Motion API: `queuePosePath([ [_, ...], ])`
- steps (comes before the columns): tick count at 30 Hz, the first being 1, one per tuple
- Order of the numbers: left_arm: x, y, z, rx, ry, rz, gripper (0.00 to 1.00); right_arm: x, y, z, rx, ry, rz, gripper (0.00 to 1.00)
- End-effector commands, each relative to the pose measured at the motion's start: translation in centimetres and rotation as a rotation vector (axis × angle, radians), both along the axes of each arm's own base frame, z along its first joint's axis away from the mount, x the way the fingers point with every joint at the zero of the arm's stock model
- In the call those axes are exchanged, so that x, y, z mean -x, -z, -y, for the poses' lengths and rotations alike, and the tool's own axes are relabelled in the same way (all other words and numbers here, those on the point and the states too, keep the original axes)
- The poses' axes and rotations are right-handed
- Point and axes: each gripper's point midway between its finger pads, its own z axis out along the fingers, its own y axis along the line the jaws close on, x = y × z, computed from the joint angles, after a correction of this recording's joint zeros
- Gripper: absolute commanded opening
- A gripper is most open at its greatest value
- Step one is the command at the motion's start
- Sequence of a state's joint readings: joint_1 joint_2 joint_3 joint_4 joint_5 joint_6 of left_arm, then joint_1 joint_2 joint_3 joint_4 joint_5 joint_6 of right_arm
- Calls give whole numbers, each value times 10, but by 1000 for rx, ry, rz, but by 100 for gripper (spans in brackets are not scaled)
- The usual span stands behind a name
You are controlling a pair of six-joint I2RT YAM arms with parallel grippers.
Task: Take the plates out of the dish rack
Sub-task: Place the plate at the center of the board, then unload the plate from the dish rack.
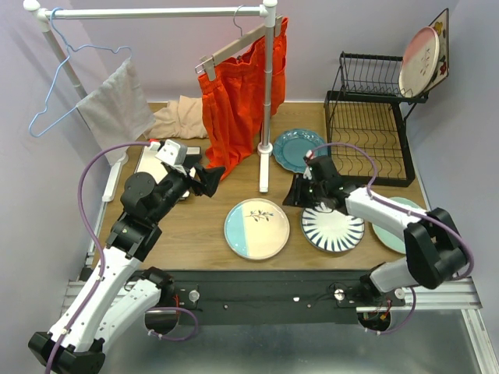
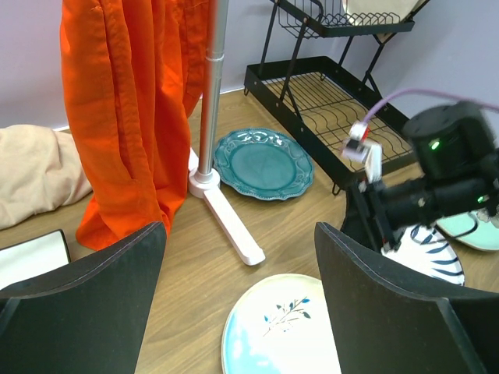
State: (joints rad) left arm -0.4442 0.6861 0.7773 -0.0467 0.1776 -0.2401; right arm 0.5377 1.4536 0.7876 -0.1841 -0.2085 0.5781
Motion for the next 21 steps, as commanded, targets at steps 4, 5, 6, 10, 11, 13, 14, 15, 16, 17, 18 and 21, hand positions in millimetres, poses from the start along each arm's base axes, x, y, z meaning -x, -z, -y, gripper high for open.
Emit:
queuePosePath([
  [4,5,-3,3,13,31,12,86,-50,-103,26,83,203,265,72],
  [5,5,-4,3,12,30,15,86,-59,-114,35,114,249,308,76],
  [6,5,-4,3,12,32,15,86,-71,-143,36,107,278,371,79],
  [10,6,-4,3,13,34,18,86,-106,-210,67,250,410,529,89],
  [11,6,-5,2,12,30,21,86,-114,-223,76,301,425,568,93],
  [13,6,-4,2,11,27,19,86,-134,-260,92,370,494,634,100],
  [14,6,-5,2,10,26,20,86,-140,-270,102,425,508,656,100],
  [15,6,-5,2,10,26,20,86,-146,-283,119,486,576,682,100],
  [16,6,-5,1,11,26,22,86,-155,-285,125,526,594,687,100],
  [17,5,-5,1,9,21,21,86,-165,-309,146,555,638,721,100],
  [18,6,-6,0,11,19,25,86,-173,-314,156,571,650,725,100],
  [21,6,-6,0,12,19,23,86,-201,-327,208,642,736,724,99],
])
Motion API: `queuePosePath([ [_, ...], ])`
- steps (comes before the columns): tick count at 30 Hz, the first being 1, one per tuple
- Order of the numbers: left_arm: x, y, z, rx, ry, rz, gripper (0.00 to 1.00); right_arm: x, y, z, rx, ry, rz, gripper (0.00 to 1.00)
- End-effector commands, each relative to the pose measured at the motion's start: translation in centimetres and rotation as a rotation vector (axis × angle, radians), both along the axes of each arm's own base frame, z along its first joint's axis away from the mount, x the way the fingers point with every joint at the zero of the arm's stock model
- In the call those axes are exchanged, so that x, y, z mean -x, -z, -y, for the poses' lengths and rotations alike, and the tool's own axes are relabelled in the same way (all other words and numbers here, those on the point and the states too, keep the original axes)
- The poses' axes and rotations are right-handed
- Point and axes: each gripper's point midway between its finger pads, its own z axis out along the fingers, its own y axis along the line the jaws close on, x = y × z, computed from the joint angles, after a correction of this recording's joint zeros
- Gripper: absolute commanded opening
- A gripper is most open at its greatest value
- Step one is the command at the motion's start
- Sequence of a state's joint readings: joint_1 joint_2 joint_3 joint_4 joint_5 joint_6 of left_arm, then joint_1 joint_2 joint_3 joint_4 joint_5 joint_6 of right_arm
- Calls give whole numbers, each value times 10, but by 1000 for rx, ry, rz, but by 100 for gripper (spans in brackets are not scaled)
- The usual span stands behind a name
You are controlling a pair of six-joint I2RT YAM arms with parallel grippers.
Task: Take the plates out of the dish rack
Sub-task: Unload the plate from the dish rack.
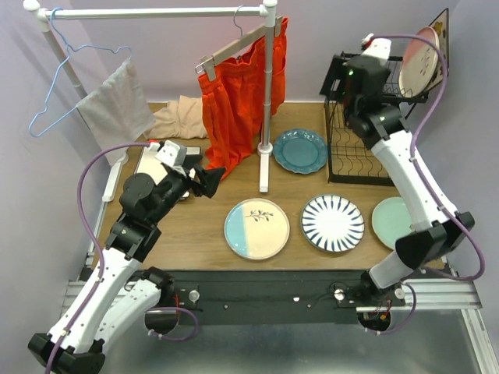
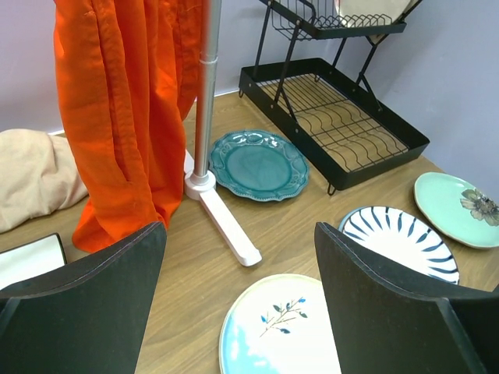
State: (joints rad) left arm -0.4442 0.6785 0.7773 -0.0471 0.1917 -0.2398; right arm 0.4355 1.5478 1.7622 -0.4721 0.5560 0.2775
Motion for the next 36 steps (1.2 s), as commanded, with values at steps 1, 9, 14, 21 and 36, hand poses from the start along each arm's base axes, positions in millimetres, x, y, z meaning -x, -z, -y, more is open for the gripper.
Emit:
queuePosePath([
  [1,3,-4,-1,8,5,17,86,-35,-5,104,200,272,-58,98],
  [9,8,-11,-2,20,13,38,86,-77,-14,187,266,425,-61,89],
  [14,10,-13,-3,24,12,44,86,-92,-15,219,299,469,-59,80],
  [21,10,-12,-3,21,15,42,86,-100,-13,243,327,513,-46,72],
  [36,11,-15,-6,24,2,52,86,-116,-8,283,358,582,-24,69],
])
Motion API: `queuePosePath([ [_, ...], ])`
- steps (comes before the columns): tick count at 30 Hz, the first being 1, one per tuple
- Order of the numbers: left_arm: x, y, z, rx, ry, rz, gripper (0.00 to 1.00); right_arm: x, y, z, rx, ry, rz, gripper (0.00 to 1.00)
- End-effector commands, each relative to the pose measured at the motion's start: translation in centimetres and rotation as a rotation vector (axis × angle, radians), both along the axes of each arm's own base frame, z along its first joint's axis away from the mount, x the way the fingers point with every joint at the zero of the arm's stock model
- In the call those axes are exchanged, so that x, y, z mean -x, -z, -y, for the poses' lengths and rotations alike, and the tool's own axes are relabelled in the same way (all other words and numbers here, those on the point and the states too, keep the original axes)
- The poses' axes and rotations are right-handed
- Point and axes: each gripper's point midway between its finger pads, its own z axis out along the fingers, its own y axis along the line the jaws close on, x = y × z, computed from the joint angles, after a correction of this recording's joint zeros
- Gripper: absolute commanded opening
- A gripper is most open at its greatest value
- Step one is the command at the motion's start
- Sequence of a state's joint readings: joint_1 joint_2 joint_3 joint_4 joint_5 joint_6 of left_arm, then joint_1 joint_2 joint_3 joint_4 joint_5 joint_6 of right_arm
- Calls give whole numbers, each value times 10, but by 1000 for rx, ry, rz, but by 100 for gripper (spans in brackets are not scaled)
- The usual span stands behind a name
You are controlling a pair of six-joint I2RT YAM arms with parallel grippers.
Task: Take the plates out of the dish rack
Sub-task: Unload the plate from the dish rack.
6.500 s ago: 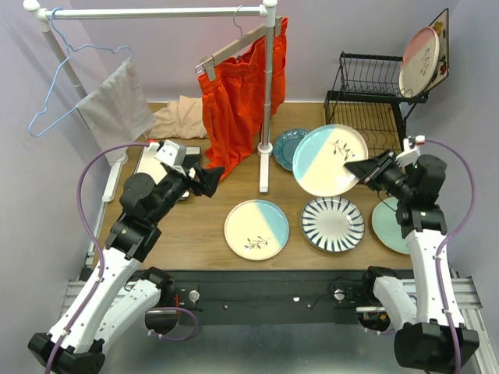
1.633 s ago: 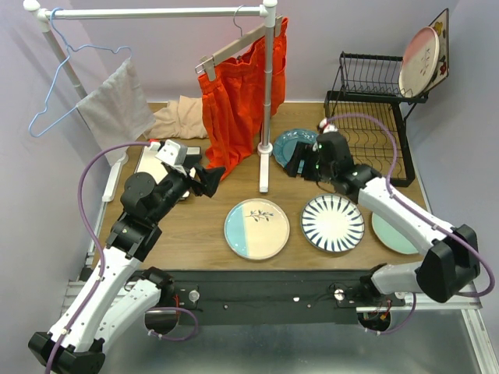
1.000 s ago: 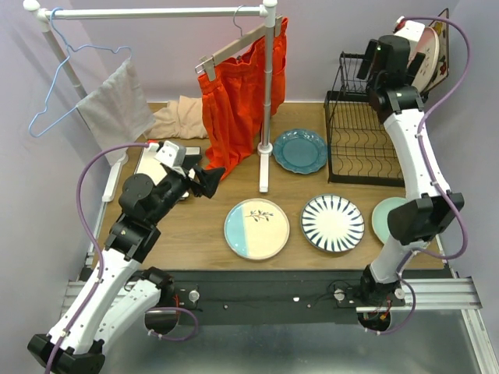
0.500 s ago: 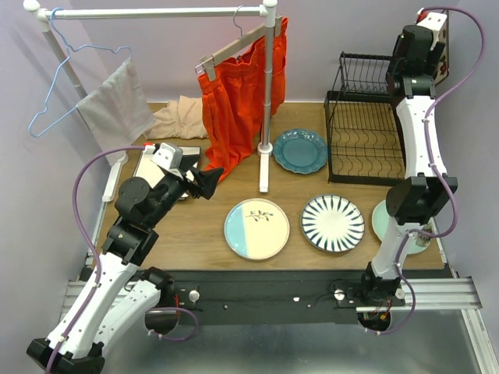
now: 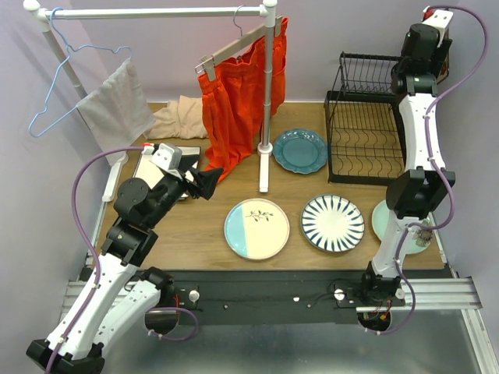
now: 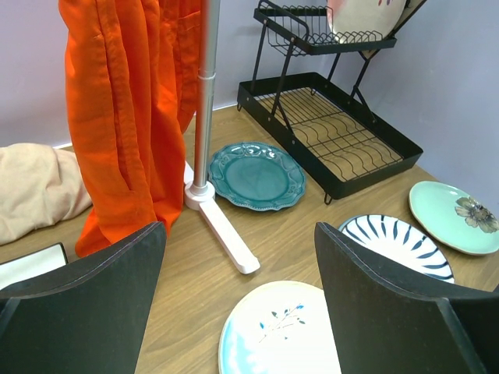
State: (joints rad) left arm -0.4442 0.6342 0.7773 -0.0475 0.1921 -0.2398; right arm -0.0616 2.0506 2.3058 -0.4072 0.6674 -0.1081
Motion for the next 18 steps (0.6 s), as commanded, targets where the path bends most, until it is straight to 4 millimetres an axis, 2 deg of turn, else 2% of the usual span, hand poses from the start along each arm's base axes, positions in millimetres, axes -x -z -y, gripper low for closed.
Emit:
queuePosePath([
  [1,2,-2,-1,3,3,8,86,-6,-3,22,14,40,37,69],
  [7,1,-2,0,0,2,7,86,-16,10,34,23,51,20,69],
  [13,1,-2,0,0,5,7,86,-34,23,33,37,-6,-5,70],
  [18,0,-2,-1,-2,-2,8,86,-38,36,38,22,-53,-32,75],
])
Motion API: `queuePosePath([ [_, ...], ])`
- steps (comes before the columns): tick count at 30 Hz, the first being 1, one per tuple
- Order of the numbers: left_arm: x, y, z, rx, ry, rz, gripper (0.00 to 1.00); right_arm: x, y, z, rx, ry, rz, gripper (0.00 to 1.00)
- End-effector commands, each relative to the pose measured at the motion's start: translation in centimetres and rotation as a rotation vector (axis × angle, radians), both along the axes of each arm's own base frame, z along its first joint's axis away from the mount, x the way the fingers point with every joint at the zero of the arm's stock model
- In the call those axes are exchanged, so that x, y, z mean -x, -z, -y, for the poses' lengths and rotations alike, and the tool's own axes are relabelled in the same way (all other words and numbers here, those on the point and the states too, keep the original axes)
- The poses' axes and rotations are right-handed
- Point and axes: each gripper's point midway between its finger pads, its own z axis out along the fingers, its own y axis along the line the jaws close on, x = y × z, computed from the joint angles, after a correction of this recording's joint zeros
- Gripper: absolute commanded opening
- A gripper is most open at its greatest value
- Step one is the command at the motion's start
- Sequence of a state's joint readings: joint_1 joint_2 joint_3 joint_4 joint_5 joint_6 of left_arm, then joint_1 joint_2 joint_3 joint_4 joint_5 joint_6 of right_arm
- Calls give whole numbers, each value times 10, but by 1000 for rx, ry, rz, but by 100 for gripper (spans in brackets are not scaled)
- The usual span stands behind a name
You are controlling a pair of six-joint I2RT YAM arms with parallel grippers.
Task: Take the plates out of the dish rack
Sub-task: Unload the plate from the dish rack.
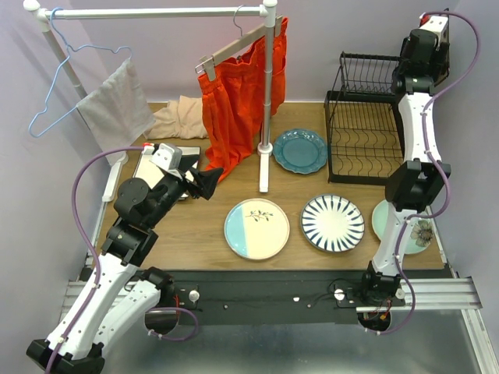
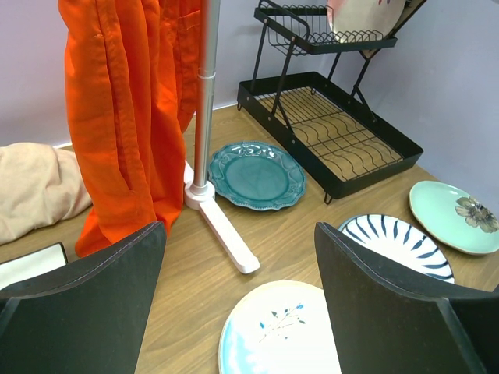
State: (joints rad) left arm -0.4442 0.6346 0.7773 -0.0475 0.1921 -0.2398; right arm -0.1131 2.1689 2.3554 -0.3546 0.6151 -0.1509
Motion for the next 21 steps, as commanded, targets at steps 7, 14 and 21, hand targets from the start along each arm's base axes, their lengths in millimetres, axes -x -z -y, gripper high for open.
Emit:
queuePosePath([
  [7,1,-1,1,-1,11,6,86,-16,13,-1,-76,-197,14,74],
  [14,2,-3,-2,3,-3,14,86,-20,9,-14,-108,-271,36,67],
  [21,0,-1,-1,0,0,8,86,-25,7,-13,-97,-270,43,56],
])
